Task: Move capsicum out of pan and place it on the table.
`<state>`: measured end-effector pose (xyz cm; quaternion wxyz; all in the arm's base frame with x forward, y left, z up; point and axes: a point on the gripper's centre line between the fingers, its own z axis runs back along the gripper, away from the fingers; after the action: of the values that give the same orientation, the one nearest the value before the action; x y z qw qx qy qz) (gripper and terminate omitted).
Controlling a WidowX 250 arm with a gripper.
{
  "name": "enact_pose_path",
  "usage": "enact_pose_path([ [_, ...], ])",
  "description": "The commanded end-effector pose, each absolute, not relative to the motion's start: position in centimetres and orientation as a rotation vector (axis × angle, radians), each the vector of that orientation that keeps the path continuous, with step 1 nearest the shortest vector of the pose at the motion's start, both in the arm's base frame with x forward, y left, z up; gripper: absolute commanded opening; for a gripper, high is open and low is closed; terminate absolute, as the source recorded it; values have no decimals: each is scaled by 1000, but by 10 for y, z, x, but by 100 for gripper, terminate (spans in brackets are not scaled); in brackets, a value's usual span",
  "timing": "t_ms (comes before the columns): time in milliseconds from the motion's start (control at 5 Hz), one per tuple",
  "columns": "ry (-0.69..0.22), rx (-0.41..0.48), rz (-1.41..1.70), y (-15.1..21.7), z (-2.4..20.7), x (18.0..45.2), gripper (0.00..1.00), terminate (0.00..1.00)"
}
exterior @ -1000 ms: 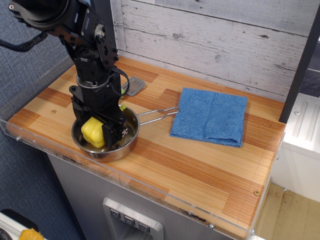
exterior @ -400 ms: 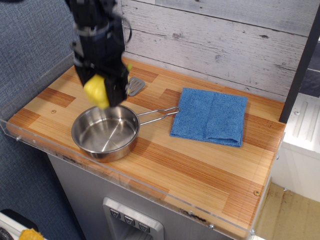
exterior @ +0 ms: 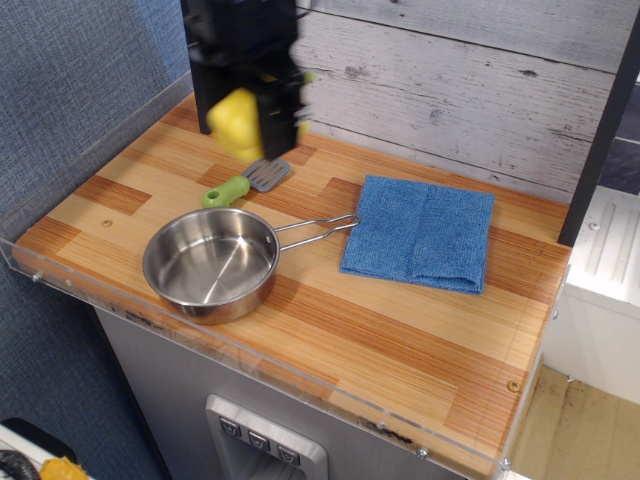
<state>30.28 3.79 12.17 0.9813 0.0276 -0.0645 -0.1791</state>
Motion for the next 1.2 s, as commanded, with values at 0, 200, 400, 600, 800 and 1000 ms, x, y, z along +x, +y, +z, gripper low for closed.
enact_pose_path([
  [0,-163,57,-554,-33,122,298,0,0],
  [200,-155,41,-593,-51,109,286,0,0],
  [400,-131,33,-600,-55,94,271,0,0],
  [600,-148,68,-560,-49,80,257,0,0],
  [800,-130,91,-534,-43,60,248,0,0],
  [1000,-94,94,-538,-35,36,245,0,0],
])
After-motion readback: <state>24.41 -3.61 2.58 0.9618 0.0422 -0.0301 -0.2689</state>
